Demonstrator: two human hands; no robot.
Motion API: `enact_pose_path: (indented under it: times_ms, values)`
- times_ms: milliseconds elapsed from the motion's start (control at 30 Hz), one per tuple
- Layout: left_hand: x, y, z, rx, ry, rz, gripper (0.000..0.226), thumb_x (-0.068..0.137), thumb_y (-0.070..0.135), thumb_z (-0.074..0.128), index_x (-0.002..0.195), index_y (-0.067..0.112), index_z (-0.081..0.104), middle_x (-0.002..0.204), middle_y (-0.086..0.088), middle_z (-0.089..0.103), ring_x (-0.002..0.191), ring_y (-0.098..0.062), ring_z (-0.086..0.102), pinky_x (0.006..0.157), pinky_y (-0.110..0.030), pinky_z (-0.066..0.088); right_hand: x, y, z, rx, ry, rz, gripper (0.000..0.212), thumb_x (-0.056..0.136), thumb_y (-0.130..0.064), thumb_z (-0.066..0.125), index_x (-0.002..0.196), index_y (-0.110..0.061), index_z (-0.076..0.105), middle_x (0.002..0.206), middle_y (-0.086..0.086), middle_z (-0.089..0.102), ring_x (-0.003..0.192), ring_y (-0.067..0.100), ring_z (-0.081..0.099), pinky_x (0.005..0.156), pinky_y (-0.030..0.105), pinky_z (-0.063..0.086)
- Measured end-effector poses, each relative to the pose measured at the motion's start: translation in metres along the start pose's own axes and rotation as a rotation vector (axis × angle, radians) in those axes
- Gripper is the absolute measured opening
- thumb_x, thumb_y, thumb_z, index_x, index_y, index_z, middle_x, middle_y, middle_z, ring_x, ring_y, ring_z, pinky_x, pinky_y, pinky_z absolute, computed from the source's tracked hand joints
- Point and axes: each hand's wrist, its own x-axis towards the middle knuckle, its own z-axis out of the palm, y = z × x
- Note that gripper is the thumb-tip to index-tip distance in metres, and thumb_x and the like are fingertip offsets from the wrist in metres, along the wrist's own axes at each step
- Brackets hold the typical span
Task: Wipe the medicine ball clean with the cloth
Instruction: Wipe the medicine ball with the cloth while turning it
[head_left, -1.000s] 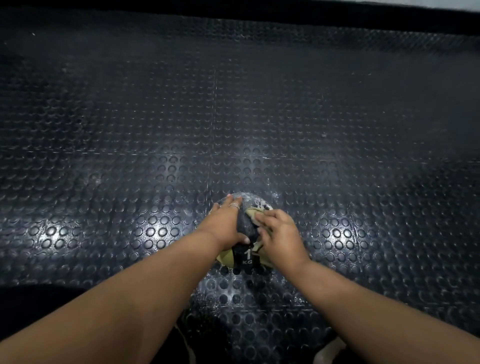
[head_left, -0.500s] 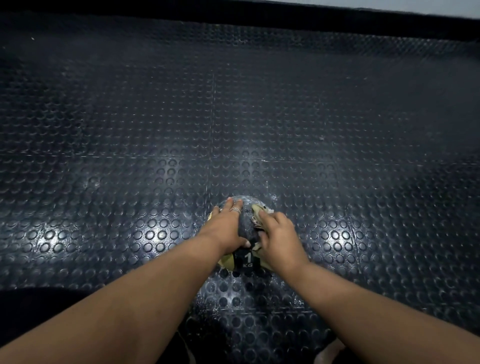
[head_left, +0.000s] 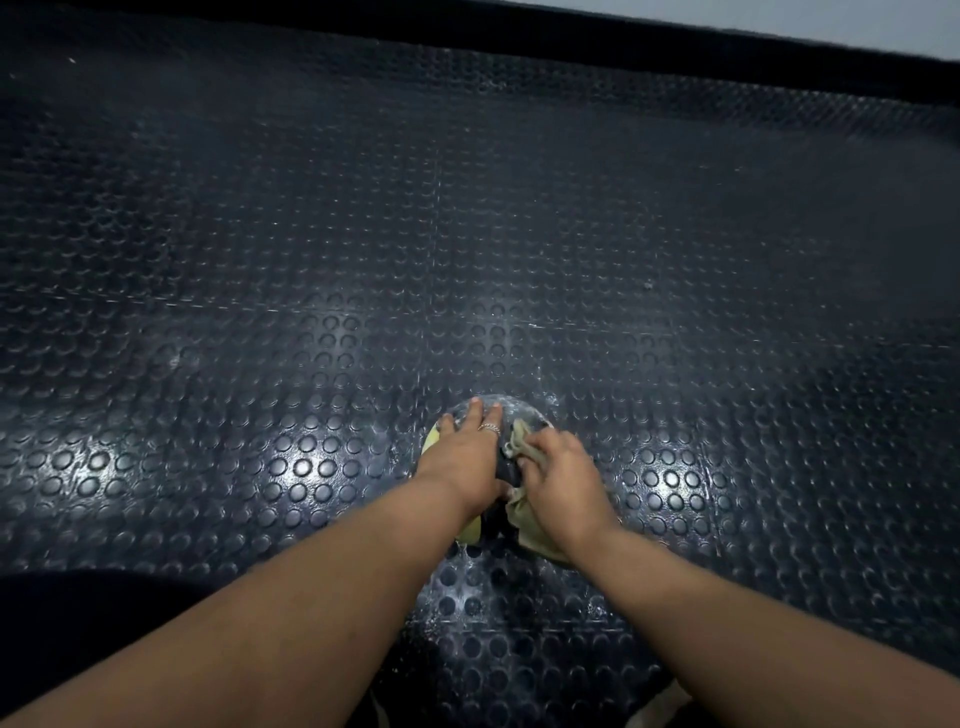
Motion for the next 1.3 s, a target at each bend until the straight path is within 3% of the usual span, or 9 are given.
enact_pose_path:
  times_ms: [167,267,467,567,733,867,1000,1133,1300]
  values:
    - [0.000,0.005,0.004,-0.007,0.019,0.036,0.093,0.094,0.037,0.061,0.156,0.024,-0.007,0.163,0.005,-0.013,0.150,-0.033,-0.008,0.116,-0.048,0.024,0.029,0.008,-0.013,0.100,0.067,0.175,0.013,0.096,-0.020,0.051,0.094,-0.012,0.060,0.086,0.000,0.055,0.073,0.014,0.053,0.057,0.019,0.032]
    - [0.001,0.007,0.004,-0.004,0.019,0.032,0.094,0.094,0.037,0.062,0.156,0.023,-0.007,0.163,0.005,-0.013,0.150,-0.033,-0.008,0.117,-0.048,0.022,0.043,0.009,-0.018,0.085,0.024,0.218,0.015,0.093,-0.017,0.054,0.097,-0.008,0.065,0.089,0.007,0.066,0.078,0.021,0.059,0.062,0.023,0.037]
    - [0.009,-0.001,-0.003,-0.070,-0.006,0.014,0.094,0.092,0.034,0.065,0.156,0.025,-0.003,0.164,0.005,-0.009,0.150,-0.034,-0.004,0.119,-0.045,0.017,0.000,-0.003,0.005,-0.069,0.044,-0.143,0.024,0.088,-0.002,0.052,0.102,-0.009,0.070,0.092,0.001,0.050,0.093,0.019,0.048,0.081,0.022,0.040]
    - [0.009,0.003,-0.003,-0.059,0.019,0.018,0.092,0.093,0.033,0.064,0.157,0.025,-0.002,0.164,0.006,-0.007,0.150,-0.033,-0.003,0.118,-0.043,0.019,0.012,0.001,0.002,0.048,0.093,0.009,0.023,0.089,-0.004,0.055,0.106,-0.010,0.069,0.092,-0.004,0.045,0.089,0.014,0.048,0.078,0.014,0.034]
    - [0.007,0.007,0.000,-0.023,0.015,0.026,0.097,0.091,0.035,0.066,0.156,0.022,-0.004,0.164,0.005,-0.009,0.150,-0.033,-0.005,0.118,-0.044,0.020,0.053,0.016,-0.008,0.112,0.081,0.274,0.020,0.089,-0.008,0.057,0.106,-0.012,0.068,0.105,0.008,0.064,0.089,0.020,0.058,0.076,0.021,0.040]
    - [0.008,0.003,-0.002,-0.054,0.018,0.005,0.098,0.090,0.033,0.067,0.156,0.023,-0.004,0.164,0.005,-0.010,0.150,-0.033,-0.005,0.118,-0.044,0.020,0.037,0.011,-0.011,-0.053,0.056,0.090,0.023,0.092,-0.005,0.051,0.108,-0.009,0.067,0.100,0.003,0.052,0.089,0.018,0.052,0.083,0.022,0.041]
    - [0.009,-0.003,-0.003,-0.103,0.016,0.011,0.099,0.088,0.031,0.071,0.157,0.024,-0.001,0.164,0.007,-0.007,0.150,-0.032,-0.004,0.119,-0.046,0.017,-0.004,0.004,-0.003,-0.101,0.035,-0.118,0.021,0.093,-0.009,0.052,0.107,-0.009,0.068,0.091,-0.003,0.045,0.086,0.014,0.047,0.074,0.018,0.038]
    - [0.006,-0.003,0.001,-0.083,0.036,0.013,0.099,0.089,0.031,0.070,0.157,0.023,-0.001,0.164,0.006,-0.007,0.150,-0.032,-0.004,0.119,-0.045,0.017,0.011,0.006,0.002,-0.023,0.096,0.033,0.019,0.090,-0.004,0.053,0.101,-0.012,0.067,0.093,-0.002,0.047,0.084,0.014,0.049,0.067,0.011,0.033]
    - [0.000,-0.007,0.005,-0.075,0.040,0.007,0.099,0.089,0.030,0.070,0.157,0.023,-0.002,0.164,0.007,-0.008,0.150,-0.030,-0.004,0.119,-0.046,0.018,0.041,0.011,-0.007,-0.071,0.063,0.137,0.015,0.090,-0.004,0.053,0.091,-0.014,0.065,0.096,0.005,0.052,0.088,0.022,0.054,0.071,0.022,0.036]
